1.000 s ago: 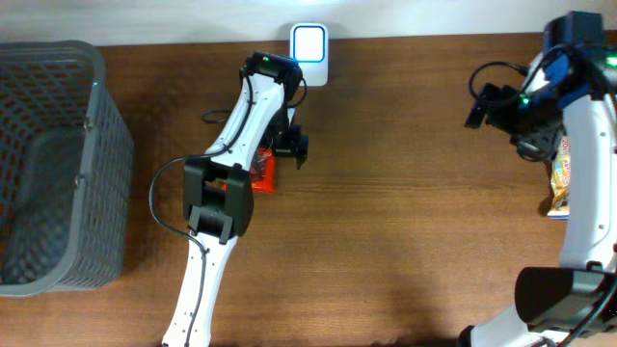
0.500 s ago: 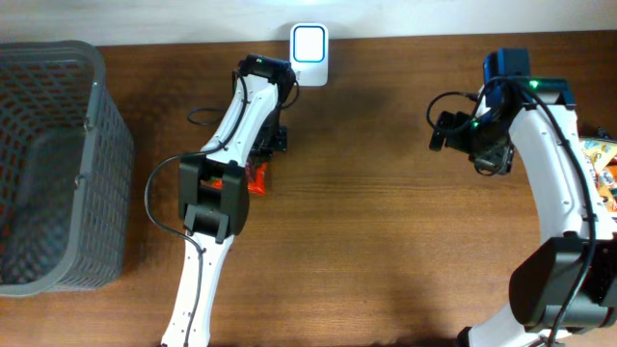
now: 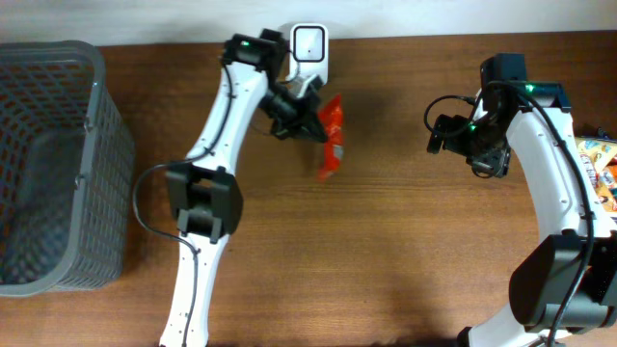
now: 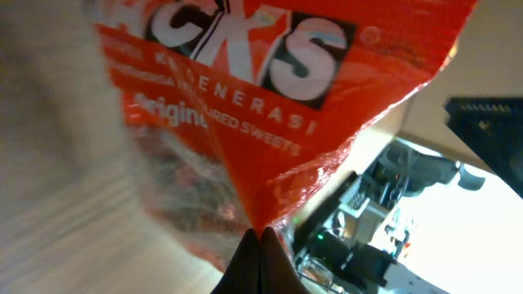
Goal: Scan the item barcode
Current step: 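Hold the Hacks bag near the scanner, then set it down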
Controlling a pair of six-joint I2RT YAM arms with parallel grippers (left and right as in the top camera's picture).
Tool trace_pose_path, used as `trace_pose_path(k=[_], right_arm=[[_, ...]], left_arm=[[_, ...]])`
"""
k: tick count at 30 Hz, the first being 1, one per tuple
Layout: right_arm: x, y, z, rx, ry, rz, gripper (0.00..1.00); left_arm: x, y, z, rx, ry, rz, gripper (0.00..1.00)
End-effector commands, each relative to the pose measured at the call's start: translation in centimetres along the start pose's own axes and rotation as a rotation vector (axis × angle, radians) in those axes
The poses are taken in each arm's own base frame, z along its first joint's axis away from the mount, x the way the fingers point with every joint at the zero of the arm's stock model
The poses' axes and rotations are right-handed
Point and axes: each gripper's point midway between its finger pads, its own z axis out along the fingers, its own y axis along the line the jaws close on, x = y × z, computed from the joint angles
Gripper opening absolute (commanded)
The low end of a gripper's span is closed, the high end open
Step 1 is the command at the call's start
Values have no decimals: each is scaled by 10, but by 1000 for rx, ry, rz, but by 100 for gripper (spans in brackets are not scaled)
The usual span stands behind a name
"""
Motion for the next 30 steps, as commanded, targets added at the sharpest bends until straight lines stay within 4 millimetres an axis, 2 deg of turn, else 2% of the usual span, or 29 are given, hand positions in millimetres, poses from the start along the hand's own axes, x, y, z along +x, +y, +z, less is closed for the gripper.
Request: trace_pose_path(k=[1, 2, 4, 6, 7, 10, 11, 12, 14, 15, 16, 17, 18, 19, 20, 21, 22, 26, 28, 30], right_arm=[[2, 3, 0, -7, 1, -6, 98], [1, 4, 0, -12, 0, -6, 98], [1, 4, 0, -12, 0, -7, 98], [1, 4, 0, -12, 0, -6, 98], [0, 4, 0, -14, -3, -7, 98], [1, 5, 0, -16, -1, -7, 98], [1, 4, 1, -15, 2, -6, 98], [3, 4, 1, -14, 6, -6, 98], [5, 3, 4, -11, 13, -5, 98], [5, 2, 5, -9, 16, -5, 98], [5, 2, 5, -10, 15, -5, 98], [4, 3, 5, -12, 9, -6, 98], [1, 4, 5, -16, -1, -7, 98], [-2, 5, 5, -20, -13, -8, 98], [-4, 6, 5, -23, -21, -10, 98], [-5, 6, 5, -25, -28, -10, 98], [-6, 6, 5, -25, -29, -11, 98], [-4, 6, 5, -23, -24, -10, 98], [-4, 6, 5, -23, -22, -10, 98], [-3, 6, 5, -22, -20, -10, 98]], left_arm=[[-16, 18, -9, 109, -54, 14, 0], [-21, 5, -3, 235, -62, 72, 0], [-26, -11, 18, 371, -61, 144, 0], [-22, -19, 36, 386, -28, 129, 0], [-18, -34, 52, 387, -4, 148, 0], [-20, -56, 70, 390, 5, 153, 0], [-22, -57, 71, 386, -2, 164, 0], [-29, -46, 71, 328, -31, 158, 0], [-46, -4, 61, 154, -107, 101, 0], [-54, 38, 45, -14, -155, 25, 3], [-55, 59, 33, -105, -174, -17, 8], [-55, 88, 12, -226, -198, -77, 16], [-53, 107, -4, -313, -211, -106, 17], [-49, 122, -20, -389, -211, -103, 24], [-47, 125, -25, -413, -203, -87, 38], [-43, 128, -31, -446, -185, -50, 79], [-43, 131, -32, -470, -185, -49, 99], [-40, 119, -16, -378, -157, -42, 100], [-41, 113, 3, -319, -142, -23, 95], [-39, 98, 21, -215, -116, 30, 89]])
